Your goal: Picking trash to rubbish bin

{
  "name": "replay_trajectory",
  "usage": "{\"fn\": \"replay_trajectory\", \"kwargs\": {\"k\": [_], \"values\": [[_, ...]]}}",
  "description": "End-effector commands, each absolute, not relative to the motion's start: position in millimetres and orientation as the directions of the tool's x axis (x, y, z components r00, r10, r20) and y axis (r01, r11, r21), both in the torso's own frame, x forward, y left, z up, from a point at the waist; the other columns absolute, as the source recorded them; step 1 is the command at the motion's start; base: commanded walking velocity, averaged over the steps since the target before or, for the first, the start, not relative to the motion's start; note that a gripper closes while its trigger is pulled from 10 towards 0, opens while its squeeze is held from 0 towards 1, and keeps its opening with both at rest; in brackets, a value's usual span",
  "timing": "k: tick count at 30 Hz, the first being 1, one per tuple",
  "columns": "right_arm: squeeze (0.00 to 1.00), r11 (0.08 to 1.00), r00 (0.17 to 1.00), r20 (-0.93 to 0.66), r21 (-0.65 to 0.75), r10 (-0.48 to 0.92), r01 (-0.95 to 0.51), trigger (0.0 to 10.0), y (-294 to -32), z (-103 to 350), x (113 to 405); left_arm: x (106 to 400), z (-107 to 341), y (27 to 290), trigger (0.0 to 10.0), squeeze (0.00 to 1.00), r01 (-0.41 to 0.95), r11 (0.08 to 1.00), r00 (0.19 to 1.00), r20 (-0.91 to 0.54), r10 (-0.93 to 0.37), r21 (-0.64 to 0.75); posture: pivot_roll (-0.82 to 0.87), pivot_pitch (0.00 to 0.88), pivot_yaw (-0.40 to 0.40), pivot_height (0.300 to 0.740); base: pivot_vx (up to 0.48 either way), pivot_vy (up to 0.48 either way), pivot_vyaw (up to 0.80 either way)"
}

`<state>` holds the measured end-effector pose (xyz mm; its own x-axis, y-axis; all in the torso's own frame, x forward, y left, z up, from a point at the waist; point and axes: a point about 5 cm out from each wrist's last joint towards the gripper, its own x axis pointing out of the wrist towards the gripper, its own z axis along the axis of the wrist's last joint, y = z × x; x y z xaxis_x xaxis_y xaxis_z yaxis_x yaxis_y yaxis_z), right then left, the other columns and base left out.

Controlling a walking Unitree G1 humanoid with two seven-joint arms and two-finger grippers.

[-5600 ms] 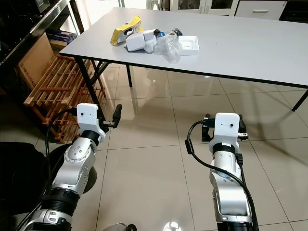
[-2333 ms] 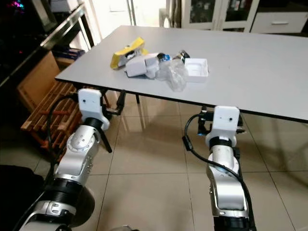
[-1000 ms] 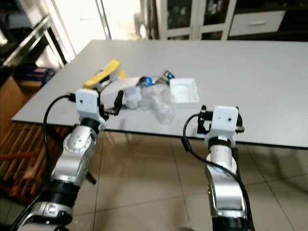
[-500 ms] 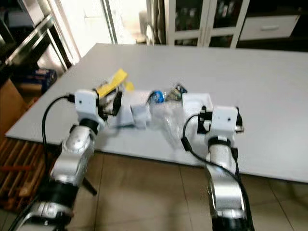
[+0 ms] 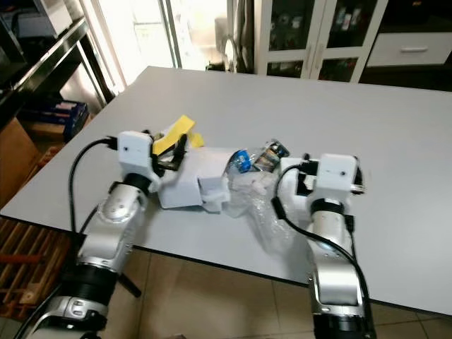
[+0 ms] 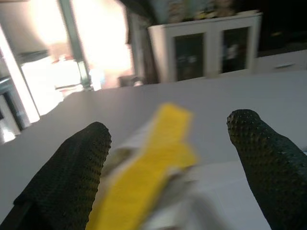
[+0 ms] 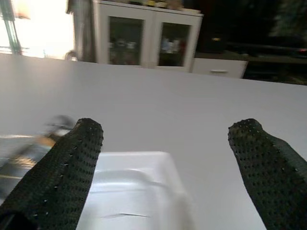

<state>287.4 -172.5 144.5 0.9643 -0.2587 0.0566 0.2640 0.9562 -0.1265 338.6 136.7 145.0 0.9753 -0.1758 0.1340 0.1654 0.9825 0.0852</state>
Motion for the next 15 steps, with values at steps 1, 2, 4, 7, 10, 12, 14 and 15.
{"fn": "replay_trajectory", "kwargs": {"k": [1, 2, 4, 7, 10, 12, 14, 15], "values": [[0.0, 0.953, 0.961, 0.041, -0.126, -0.274, 0.277, 10.0, -178.7, 143.0, 288.3, 339.0, 145.9, 134.0, 10.0, 0.0, 0.196, 0.975, 0.97, 0.124, -0.208, 0.1, -0.06, 0.053, 0.049, 0.74, 0.0, 0.0, 0.0], [0.0, 0.952, 0.96, 0.041, -0.126, -0.275, 0.278, 10.0, -179.1, 142.8, 288.5, 339.3, 146.7, 135.5, 10.0, 0.0, 0.202, 0.974, 0.969, 0.123, -0.214, 0.104, -0.05, 0.053, 0.05, 0.74, 0.0, 0.0, 0.0], [0.0, 0.951, 0.96, 0.04, -0.128, -0.278, 0.28, 10.0, -179.9, 142.8, 288.6, 340.3, 148.3, 137.7, 10.0, 0.0, 0.213, 0.971, 0.967, 0.119, -0.226, 0.109, -0.05, 0.054, 0.052, 0.74, 0.0, 0.0, 0.0], [0.0, 0.949, 0.958, 0.039, -0.132, -0.283, 0.285, 10.0, -181.8, 142.5, 288.6, 342.1, 152.1, 141.0, 10.0, 0.0, 0.254, 0.961, 0.959, 0.103, -0.265, 0.108, -0.05, 0.057, 0.052, 0.74, 0.0, 0.0, 0.0], [0.0, 0.948, 0.957, 0.038, -0.133, -0.287, 0.29, 10.0, -183.0, 142.7, 288.5, 341.9, 155.6, 141.2, 10.0, 0.0, 0.316, 0.942, 0.942, 0.084, -0.326, 0.115, -0.05, 0.059, 0.052, 0.74, 0.0, 0.0, 0.0], [0.0, 0.945, 0.955, 0.038, -0.138, -0.294, 0.296, 10.0, -184.4, 143.1, 288.3, 340.2, 160.9, 141.8, 10.0, 0.0, 0.385, 0.916, 0.916, 0.072, -0.394, 0.11, -0.05, 0.06, 0.053, 0.74, 0.0, 0.0, 0.0], [0.0, 0.943, 0.953, 0.034, -0.141, -0.3, 0.301, 10.0, -185.6, 142.6, 288.1, 338.2, 168.6, 144.2, 10.0, 0.0, 0.452, 0.883, 0.885, 0.063, -0.462, 0.123, -0.04, 0.066, 0.053, 0.74, 0.0, 0.0, 0.0], [0.0, 0.942, 0.953, 0.032, -0.143, -0.302, 0.304, 10.0, -185.9, 142.2, 288.0, 337.6, 170.8, 145.2, 10.0, 0.0, 0.468, 0.874, 0.876, 0.06, -0.478, 0.129, -0.04, 0.066, 0.053, 0.74, 0.0, 0.0, 0.0]]}}
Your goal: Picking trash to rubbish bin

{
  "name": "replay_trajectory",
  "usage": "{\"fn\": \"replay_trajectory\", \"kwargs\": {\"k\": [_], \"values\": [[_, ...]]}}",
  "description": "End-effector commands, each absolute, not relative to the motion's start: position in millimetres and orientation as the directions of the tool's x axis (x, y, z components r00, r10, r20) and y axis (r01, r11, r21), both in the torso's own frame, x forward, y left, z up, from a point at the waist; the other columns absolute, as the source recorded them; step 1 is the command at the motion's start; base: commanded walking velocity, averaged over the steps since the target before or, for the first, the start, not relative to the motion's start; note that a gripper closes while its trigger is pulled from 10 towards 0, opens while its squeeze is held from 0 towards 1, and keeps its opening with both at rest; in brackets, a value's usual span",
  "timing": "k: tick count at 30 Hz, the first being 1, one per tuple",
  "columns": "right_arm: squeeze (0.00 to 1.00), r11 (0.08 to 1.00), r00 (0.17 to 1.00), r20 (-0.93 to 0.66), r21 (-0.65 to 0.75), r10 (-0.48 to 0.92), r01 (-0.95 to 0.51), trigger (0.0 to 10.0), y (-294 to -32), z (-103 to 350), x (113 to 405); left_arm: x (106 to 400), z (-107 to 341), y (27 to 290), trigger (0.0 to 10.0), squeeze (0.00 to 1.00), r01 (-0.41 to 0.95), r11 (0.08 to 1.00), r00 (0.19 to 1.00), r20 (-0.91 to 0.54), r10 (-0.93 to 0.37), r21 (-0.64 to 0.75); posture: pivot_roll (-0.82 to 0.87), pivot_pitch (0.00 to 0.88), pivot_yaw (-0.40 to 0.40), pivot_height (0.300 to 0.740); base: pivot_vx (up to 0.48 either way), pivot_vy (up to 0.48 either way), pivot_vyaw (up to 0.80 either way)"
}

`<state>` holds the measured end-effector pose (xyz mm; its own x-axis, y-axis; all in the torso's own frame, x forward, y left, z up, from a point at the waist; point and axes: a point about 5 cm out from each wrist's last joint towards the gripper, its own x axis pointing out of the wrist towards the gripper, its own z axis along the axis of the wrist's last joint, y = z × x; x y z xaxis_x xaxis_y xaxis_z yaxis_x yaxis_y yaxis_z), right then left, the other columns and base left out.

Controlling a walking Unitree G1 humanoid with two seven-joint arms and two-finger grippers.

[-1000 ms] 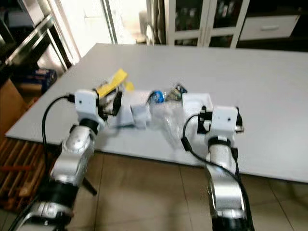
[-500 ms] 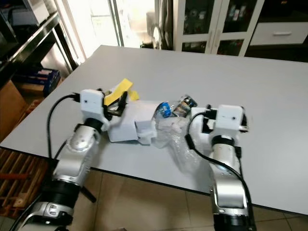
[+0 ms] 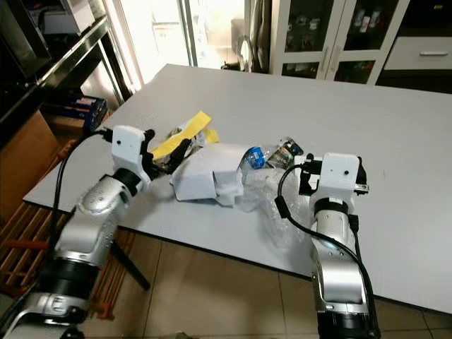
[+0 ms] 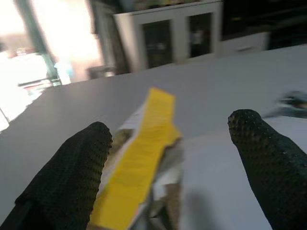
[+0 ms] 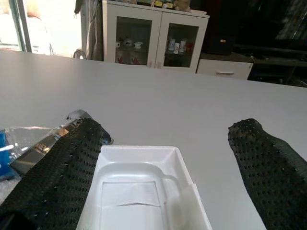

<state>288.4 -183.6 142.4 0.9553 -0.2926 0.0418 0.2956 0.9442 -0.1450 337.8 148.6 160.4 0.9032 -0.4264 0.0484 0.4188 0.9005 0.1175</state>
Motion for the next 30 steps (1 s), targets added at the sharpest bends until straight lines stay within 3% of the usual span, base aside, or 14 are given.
{"fn": "replay_trajectory", "kwargs": {"k": [1, 16, 17, 22, 30], "values": [[0.0, 0.941, 0.952, 0.03, -0.143, -0.304, 0.305, 10.0, -186.0, 141.9, 288.2, 336.9, 172.8, 145.7, 10.0, 0.0, 0.486, 0.864, 0.867, 0.055, -0.496, 0.129, -0.04, 0.066, 0.053, 0.74, 0.0, 0.0, 0.0], [0.0, 0.937, 0.948, -0.034, -0.165, -0.318, 0.308, 10.0, -188.2, 132.3, 291.1, 311.6, 174.3, 130.7, 10.0, 0.0, 0.748, 0.66, 0.664, -0.082, -0.744, 0.066, -0.01, 0.099, 0.064, 0.74, 0.0, 0.0, 0.0], [0.0, 0.936, 0.947, -0.032, -0.168, -0.319, 0.309, 10.0, -189.5, 133.3, 292.3, 304.4, 174.4, 123.6, 10.0, 0.0, 0.796, 0.603, 0.604, -0.106, -0.79, 0.051, -0.01, 0.103, 0.063, 0.74, 0.0, 0.0, 0.0], [0.0, 0.935, 0.947, -0.027, -0.17, -0.319, 0.31, 10.0, -190.3, 135.7, 294.9, 293.7, 174.6, 114.6, 10.0, 0.0, 0.862, 0.506, 0.506, -0.154, -0.849, 0.043, -0.01, 0.102, 0.061, 0.74, 0.0, 0.0, 0.0], [0.0, 0.925, 0.943, 0.002, -0.196, -0.332, 0.326, 10.0, -191.9, 140.2, 295.4, 288.7, 179.2, 109.9, 10.0, 0.0, 0.884, 0.466, 0.467, -0.165, -0.869, 0.044, -0.01, 0.099, 0.062, 0.74, 0.0, 0.0, 0.0]]}}
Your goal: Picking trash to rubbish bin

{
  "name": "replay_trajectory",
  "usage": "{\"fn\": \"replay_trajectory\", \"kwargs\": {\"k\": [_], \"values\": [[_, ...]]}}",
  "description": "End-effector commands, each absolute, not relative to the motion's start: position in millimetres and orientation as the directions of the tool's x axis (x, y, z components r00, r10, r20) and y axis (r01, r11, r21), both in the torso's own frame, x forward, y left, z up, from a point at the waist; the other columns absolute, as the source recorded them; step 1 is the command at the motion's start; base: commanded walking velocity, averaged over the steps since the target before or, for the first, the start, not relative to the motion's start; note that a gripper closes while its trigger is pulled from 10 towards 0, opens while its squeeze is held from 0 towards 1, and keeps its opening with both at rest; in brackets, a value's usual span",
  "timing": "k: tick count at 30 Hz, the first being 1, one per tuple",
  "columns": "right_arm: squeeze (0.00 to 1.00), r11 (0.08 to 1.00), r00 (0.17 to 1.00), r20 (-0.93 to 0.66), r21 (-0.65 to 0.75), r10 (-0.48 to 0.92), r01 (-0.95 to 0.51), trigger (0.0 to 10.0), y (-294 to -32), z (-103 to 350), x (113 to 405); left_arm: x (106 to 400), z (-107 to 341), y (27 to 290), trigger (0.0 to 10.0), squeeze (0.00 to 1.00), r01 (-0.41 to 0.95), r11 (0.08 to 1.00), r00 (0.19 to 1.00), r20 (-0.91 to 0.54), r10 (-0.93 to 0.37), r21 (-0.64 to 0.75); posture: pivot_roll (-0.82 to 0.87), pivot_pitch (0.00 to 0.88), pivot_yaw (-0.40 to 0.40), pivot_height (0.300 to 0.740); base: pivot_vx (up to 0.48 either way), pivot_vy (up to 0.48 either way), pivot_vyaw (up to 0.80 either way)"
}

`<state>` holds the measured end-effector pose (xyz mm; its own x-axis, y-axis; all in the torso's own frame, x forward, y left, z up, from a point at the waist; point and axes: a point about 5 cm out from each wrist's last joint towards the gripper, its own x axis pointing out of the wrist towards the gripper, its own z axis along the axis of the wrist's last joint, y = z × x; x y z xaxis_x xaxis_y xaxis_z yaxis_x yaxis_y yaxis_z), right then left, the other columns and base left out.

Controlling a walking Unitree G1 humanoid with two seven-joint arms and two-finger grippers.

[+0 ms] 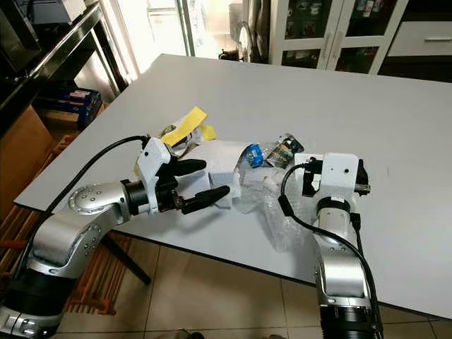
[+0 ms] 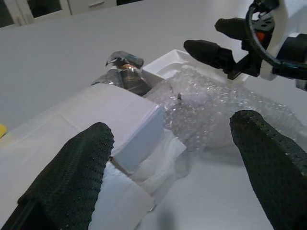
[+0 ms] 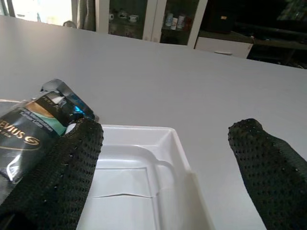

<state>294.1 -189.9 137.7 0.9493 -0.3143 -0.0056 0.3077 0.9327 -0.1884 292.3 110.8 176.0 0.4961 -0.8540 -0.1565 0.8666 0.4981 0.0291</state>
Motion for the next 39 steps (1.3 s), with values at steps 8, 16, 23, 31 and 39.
{"fn": "replay_trajectory", "kwargs": {"k": [8, 16, 23, 31, 39], "values": [[0.0, 0.92, 0.928, -0.075, -0.186, -0.365, 0.346, 10.0, -201.9, 133.5, 302.6, 283.1, 179.4, 110.3, 10.0, 0.0, 0.898, 0.437, 0.438, -0.198, -0.877, 0.049, -0.01, 0.11, 0.063, 0.74, 0.0, 0.0, 0.0], [0.0, 0.914, 0.907, -0.153, -0.173, -0.392, 0.366, 10.0, -208.6, 127.4, 309.5, 276.0, 176.9, 108.4, 10.0, 0.0, 0.922, 0.384, 0.383, -0.235, -0.894, 0.041, 0.0, 0.12, 0.068, 0.74, 0.0, 0.0, 0.0], [0.0, 0.915, 0.906, -0.166, -0.18, -0.39, 0.361, 10.0, -206.1, 122.8, 308.6, 272.8, 175.5, 106.7, 10.0, 0.0, 0.934, 0.355, 0.353, -0.26, -0.899, 0.041, 0.01, 0.123, 0.077, 0.74, 0.0, 0.0, 0.0], [0.0, 0.926, 0.885, -0.279, -0.175, -0.373, 0.335, 10.0, -204.6, 104.3, 308.9, 272.0, 176.4, 106.6, 10.0, 0.0, 0.938, 0.345, 0.344, -0.26, -0.903, 0.041, 0.01, 0.123, 0.076, 0.74, 0.0, 0.0, 0.0], [0.0, 0.94, 0.87, -0.357, -0.099, -0.341, 0.327, 10.0, -202.8, 94.2, 307.2, 271.8, 176.5, 107.7, 10.0, 0.0, 0.937, 0.348, 0.347, -0.259, -0.902, 0.042, 0.01, 0.124, 0.073, 0.74, 0.0, 0.0, 0.0]]}}
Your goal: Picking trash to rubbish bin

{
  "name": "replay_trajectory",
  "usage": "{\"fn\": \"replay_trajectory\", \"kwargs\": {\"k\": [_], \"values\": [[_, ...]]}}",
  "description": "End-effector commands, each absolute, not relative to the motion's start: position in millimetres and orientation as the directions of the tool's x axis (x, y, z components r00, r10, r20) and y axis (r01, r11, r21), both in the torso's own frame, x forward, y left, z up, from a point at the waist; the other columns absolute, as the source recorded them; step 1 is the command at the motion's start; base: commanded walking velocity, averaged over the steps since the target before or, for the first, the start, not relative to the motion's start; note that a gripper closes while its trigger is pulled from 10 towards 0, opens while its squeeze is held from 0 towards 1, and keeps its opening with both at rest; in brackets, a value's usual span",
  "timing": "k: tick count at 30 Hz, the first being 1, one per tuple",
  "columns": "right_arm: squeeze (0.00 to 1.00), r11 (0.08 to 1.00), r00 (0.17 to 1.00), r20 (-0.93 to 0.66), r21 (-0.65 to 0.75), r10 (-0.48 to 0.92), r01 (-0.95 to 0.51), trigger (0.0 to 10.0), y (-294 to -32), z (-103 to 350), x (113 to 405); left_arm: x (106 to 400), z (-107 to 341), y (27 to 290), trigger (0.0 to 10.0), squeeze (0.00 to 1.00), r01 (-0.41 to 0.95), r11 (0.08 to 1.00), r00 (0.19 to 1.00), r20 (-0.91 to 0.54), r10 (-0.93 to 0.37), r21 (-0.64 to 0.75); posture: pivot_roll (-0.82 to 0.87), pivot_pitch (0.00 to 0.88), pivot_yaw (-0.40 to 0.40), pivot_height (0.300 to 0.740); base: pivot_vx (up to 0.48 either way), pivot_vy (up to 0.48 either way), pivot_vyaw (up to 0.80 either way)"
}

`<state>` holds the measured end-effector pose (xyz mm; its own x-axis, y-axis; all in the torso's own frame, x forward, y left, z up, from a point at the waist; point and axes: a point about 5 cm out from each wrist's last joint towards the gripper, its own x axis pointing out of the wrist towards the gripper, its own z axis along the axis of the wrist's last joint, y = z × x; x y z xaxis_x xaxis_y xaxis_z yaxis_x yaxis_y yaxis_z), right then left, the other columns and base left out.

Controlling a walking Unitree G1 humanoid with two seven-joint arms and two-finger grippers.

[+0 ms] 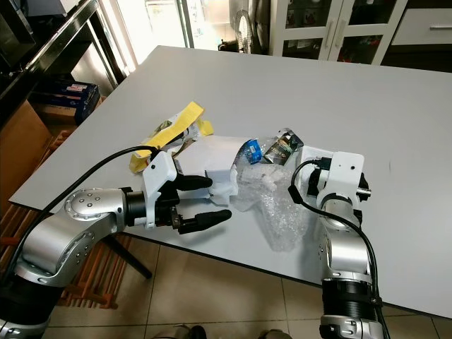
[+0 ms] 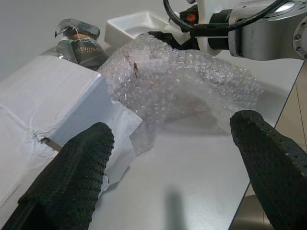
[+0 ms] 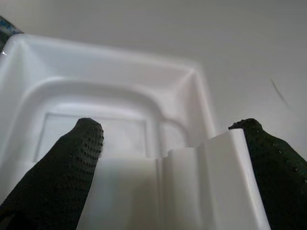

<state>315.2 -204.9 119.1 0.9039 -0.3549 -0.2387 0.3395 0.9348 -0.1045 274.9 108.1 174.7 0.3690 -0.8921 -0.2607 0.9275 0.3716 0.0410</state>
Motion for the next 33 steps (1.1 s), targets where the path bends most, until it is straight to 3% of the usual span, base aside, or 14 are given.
{"fn": "replay_trajectory", "kwargs": {"k": [1, 6, 10, 17, 24, 33], "values": [[0.0, 0.94, 0.884, -0.321, -0.111, -0.341, 0.322, 10.0, -202.5, 101.9, 308.3, 271.8, 176.4, 107.9, 10.0, 0.0, 0.936, 0.349, 0.348, -0.259, -0.901, 0.042, 0.02, 0.122, 0.07, 0.74, 0.0, 0.0, 0.0], [0.0, 0.945, 0.929, -0.197, -0.154, -0.314, 0.287, 10.0, -196.8, 125.7, 313.6, 272.9, 175.8, 107.0, 10.0, 0.0, 0.935, 0.352, 0.351, -0.255, -0.901, 0.044, 0.01, 0.12, 0.071, 0.74, 0.0, 0.0, 0.0], [0.0, 0.951, 0.903, -0.304, -0.045, -0.304, 0.305, 10.0, -192.4, 116.5, 308.4, 273.1, 175.8, 104.8, 10.0, 0.0, 0.937, 0.347, 0.347, -0.253, -0.903, 0.045, 0.0, 0.119, 0.066, 0.74, 0.0, 0.0, 0.0], [0.0, 0.945, 0.889, -0.343, 0.008, -0.305, 0.328, 10.0, -190.0, 118.2, 303.9, 273.5, 176.0, 104.6, 10.0, 0.0, 0.936, 0.349, 0.349, -0.251, -0.903, 0.047, 0.0, 0.118, 0.064, 0.74, 0.0, 0.0, 0.0], [0.0, 0.954, 0.943, -0.147, -0.036, -0.299, 0.297, 10.0, -185.1, 158.7, 310.8, 274.7, 175.5, 103.3, 10.0, 0.0, 0.935, 0.351, 0.351, -0.244, -0.904, 0.045, -0.01, 0.112, 0.063, 0.74, 0.0, 0.0, 0.0], [0.0, 0.945, 0.925, -0.227, 0.043, -0.306, 0.323, 10.0, -182.7, 160.5, 302.5, 274.7, 174.8, 102.0, 10.0, 0.0, 0.937, 0.346, 0.346, -0.244, -0.906, 0.041, -0.01, 0.11, 0.061, 0.74, 0.0, 0.0, 0.0]]}}
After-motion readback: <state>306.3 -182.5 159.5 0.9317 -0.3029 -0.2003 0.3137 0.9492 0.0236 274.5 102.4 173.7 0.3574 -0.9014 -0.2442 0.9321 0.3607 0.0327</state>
